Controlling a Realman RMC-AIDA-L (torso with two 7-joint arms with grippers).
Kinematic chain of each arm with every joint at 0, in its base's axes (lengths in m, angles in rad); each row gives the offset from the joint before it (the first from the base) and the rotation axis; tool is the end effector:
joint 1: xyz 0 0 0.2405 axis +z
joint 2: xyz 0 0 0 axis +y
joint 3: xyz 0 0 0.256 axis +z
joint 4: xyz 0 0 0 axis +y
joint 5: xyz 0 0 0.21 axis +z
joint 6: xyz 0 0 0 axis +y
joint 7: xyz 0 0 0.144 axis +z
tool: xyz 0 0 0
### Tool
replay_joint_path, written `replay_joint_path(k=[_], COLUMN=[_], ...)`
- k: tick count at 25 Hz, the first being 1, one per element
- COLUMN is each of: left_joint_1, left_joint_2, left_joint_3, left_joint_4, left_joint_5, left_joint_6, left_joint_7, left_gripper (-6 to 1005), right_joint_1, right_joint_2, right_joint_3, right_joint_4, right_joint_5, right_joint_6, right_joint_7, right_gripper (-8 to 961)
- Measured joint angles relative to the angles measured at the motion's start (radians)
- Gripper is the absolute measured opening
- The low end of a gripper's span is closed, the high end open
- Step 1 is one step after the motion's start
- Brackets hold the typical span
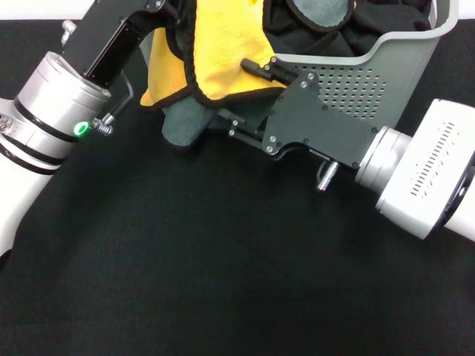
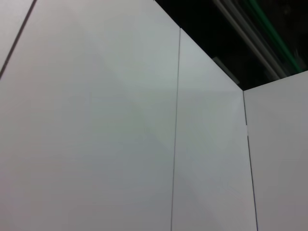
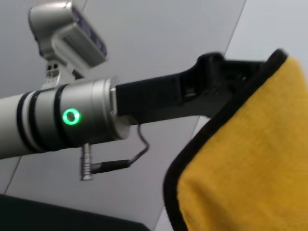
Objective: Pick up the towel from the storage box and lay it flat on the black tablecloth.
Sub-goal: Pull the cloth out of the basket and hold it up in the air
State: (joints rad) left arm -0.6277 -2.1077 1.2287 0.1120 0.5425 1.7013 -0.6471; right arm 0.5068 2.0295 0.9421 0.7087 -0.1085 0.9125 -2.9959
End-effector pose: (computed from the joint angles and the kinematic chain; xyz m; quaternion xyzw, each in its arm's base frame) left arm -0.1983 0.3407 0.0009 -0.7235 -0.0829 -0.5924 0.3446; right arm 0.1463 0.3319 -0.0970 -0.8785 -0.1058 0.3348 0.3240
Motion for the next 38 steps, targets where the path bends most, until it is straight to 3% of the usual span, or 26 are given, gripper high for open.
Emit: replay_joint_path(k=[13, 26, 38], left_joint_1=[0.020, 0.013, 0.005], left_joint_2=[0.000, 0.000, 0.000], left_joint_3=[0.000, 0.000, 0.019], left_joint_4=[-0.002, -0.002, -0.002], left_joint_5=[-0.003, -0.011, -0.009], left_joint_6=[0.002, 0.003, 0.003], left_joint_7=[-0.046, -0.048, -0.065], left_gripper=[29, 30, 30], right_joint_1=[-0.063, 0.017, -0.013], right_joint_2=[0.000, 0.000, 0.000], right_joint_3=[0.086, -0.050, 0.007], right_joint_4=[0.034, 0.032, 0.073], right_joint_5=[-0.036, -0.037, -0.018], right_joint_6=[0.067, 0.010, 0.019], right_joint_7=[0.001, 0.002, 0.002], right_gripper=[652, 653, 653])
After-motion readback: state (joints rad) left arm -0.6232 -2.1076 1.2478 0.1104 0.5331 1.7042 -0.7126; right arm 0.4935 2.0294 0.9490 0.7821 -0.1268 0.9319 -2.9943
